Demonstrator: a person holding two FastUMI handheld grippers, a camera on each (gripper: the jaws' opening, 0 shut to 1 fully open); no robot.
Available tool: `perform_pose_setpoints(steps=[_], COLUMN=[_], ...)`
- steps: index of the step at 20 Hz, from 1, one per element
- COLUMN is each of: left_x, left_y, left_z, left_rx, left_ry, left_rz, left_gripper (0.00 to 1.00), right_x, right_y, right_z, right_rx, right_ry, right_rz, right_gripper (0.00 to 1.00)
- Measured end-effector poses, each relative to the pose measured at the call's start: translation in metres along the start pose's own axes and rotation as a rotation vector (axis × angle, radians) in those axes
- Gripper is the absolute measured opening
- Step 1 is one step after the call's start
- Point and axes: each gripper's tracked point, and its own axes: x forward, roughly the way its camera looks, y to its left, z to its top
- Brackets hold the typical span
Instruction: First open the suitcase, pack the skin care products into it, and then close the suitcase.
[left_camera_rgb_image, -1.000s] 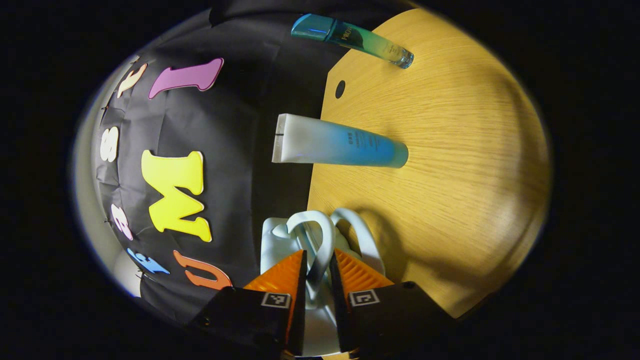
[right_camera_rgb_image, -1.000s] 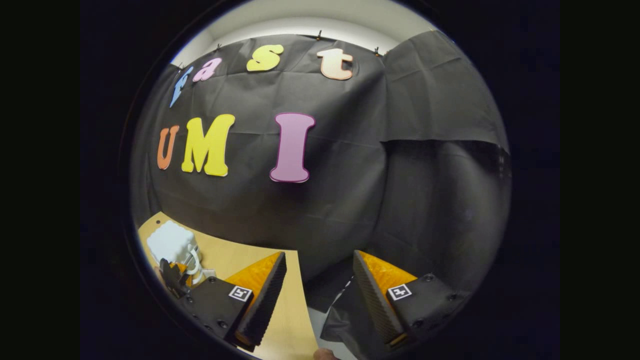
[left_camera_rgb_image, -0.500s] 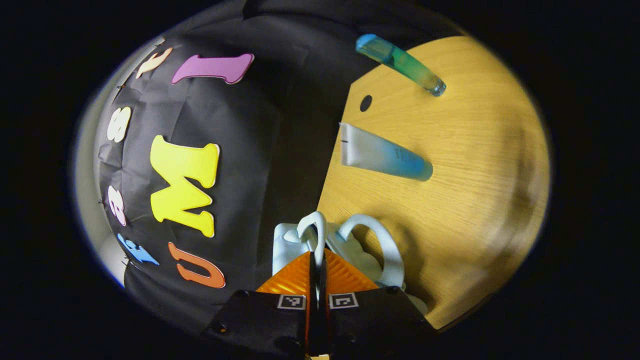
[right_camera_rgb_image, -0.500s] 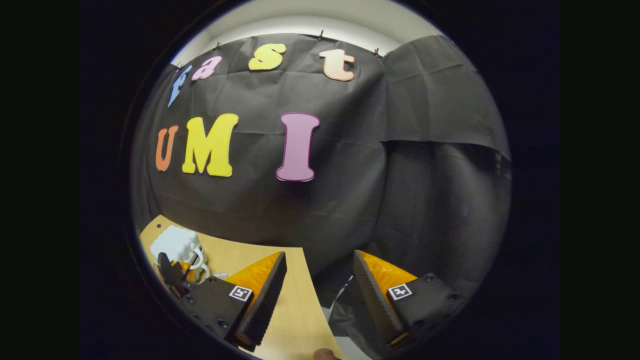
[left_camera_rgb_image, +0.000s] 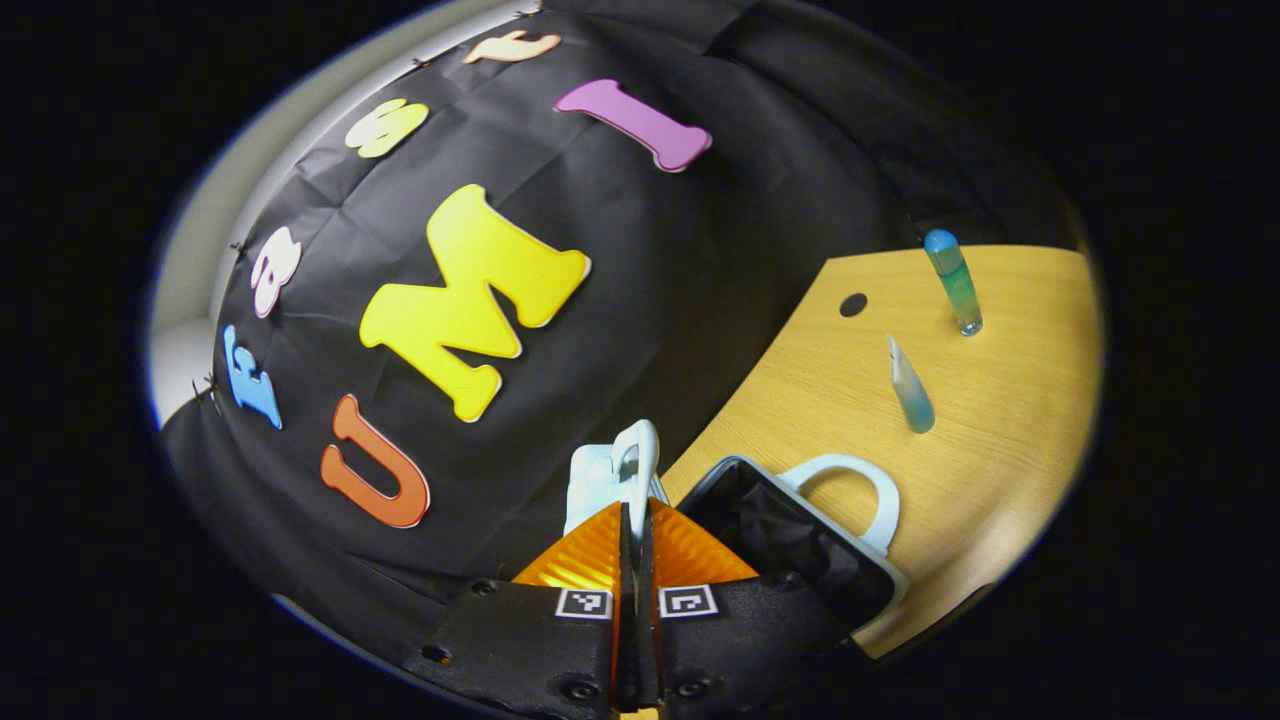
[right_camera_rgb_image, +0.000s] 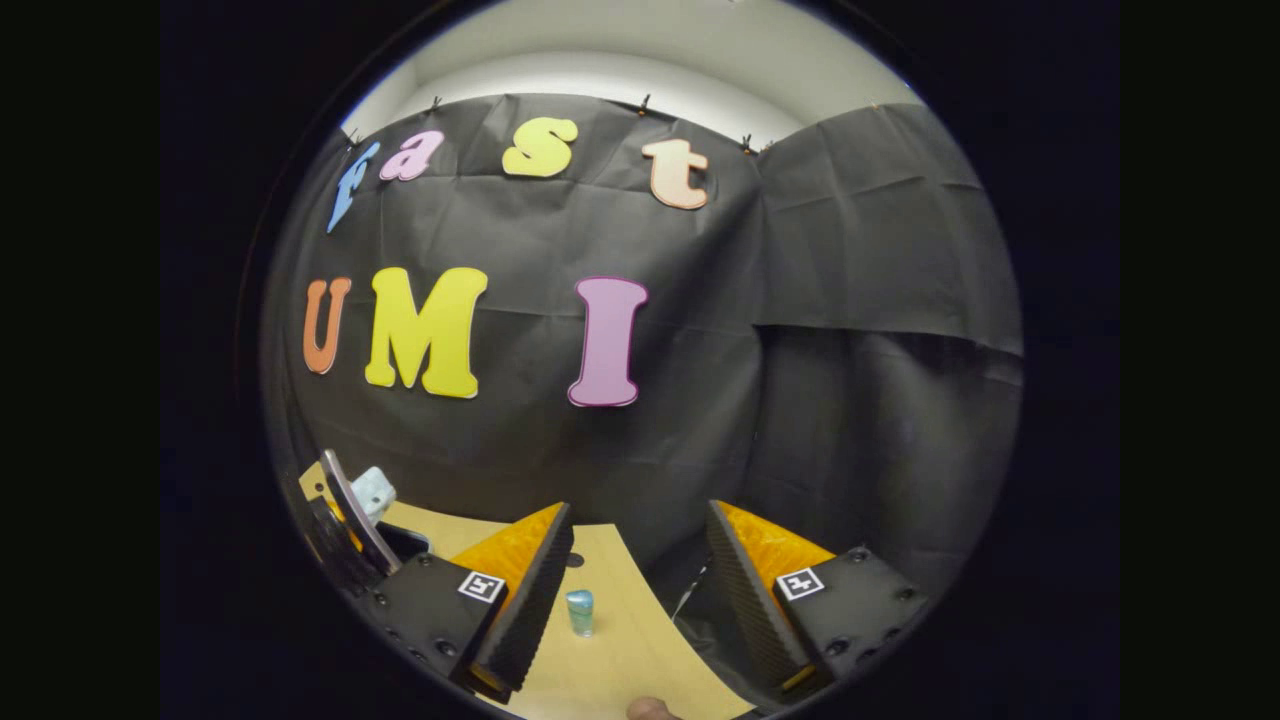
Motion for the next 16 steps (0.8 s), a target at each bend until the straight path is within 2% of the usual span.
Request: perform_pose_setpoints(steps=[5, 7, 11, 14, 16], left_x=[-0.017, -0.02, -0.013, -0.005, 0.004], left_y=[0.086, 0.111, 0.165, 0.186, 0.195], left_z=[-0.039, -0.064, -0.122, -0.164, -0.194], left_rx=[-0.134, -0.196, -0.226, -0.206, -0.232], left_ry=[-0.036, -0.047, -0.046, -0.054, -0.025], left_rz=[0.045, 0.033, 0.041, 0.045, 0.049], left_gripper=[0.03, 0.03, 0.03, 0.03, 0.03], right_x=[-0.027, -0.038, -0.055, -0.067, -0.071], right_y=[0.052, 0.075, 0.112, 0.129, 0.133], right_z=[0.023, 0.03, 0.034, 0.034, 0.03], right_rx=[-0.003, 0.003, 0.009, 0.014, 0.022], right_ry=[-0.035, -0.045, -0.043, -0.032, -0.01], right_rz=[-0.013, -0.006, 0.007, 0.018, 0.015], right_gripper=[0.8, 0.8, 0.8, 0.8, 0.8])
